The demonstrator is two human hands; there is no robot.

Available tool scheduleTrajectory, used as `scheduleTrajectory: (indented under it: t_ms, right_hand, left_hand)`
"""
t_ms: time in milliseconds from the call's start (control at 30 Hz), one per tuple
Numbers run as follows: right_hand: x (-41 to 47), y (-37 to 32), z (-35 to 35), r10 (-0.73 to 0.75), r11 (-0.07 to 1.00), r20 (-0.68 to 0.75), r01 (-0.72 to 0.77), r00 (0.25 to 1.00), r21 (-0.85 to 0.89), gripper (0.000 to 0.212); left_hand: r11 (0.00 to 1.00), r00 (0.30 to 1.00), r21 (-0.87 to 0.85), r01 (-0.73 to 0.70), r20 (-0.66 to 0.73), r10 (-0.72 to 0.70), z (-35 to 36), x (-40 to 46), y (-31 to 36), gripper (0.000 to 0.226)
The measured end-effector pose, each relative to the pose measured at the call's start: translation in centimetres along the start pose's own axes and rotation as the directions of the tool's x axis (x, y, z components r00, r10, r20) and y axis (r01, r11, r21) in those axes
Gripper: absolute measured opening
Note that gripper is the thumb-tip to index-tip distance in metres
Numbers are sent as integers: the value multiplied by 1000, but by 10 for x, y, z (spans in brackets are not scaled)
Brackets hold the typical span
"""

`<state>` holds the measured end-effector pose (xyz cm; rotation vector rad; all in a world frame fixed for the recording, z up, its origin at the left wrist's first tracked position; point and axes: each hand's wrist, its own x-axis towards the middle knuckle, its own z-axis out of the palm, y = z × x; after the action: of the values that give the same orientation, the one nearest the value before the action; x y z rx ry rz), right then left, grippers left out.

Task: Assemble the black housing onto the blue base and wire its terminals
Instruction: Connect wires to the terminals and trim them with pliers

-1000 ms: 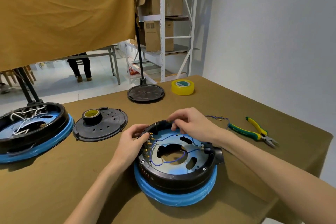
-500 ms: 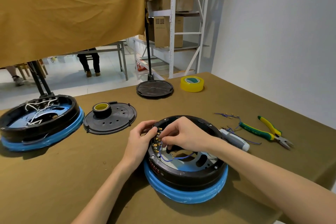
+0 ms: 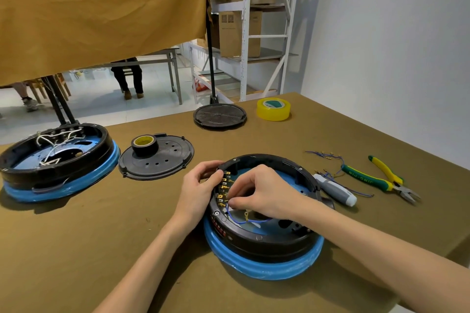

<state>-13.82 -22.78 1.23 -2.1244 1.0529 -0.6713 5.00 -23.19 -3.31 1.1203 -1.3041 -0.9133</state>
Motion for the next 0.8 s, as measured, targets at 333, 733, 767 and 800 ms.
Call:
scheduleTrajectory:
  t_ms: [333, 733, 767, 800]
  right_hand:
    - [4, -11, -25, 169, 556, 333, -369, 928, 745, 16]
    - [-1, -18, -12, 219, 796, 324, -361, 920, 486, 18]
    - [-2, -17, -13, 215, 839, 319, -342, 923, 423, 17]
    - [-3, -16, -13, 203, 880, 317, -315, 926, 356, 16]
  left_hand:
    - [999, 1000, -32, 9, 9, -9, 0, 1, -1, 22]
    - [1000, 1000, 6, 3, 4, -3, 0, -1, 3, 22]
    - [1000, 1000, 14, 2, 4, -3, 0, -1, 4, 22]
    - [1000, 1000, 23, 1, 3, -1, 0, -1, 4, 22]
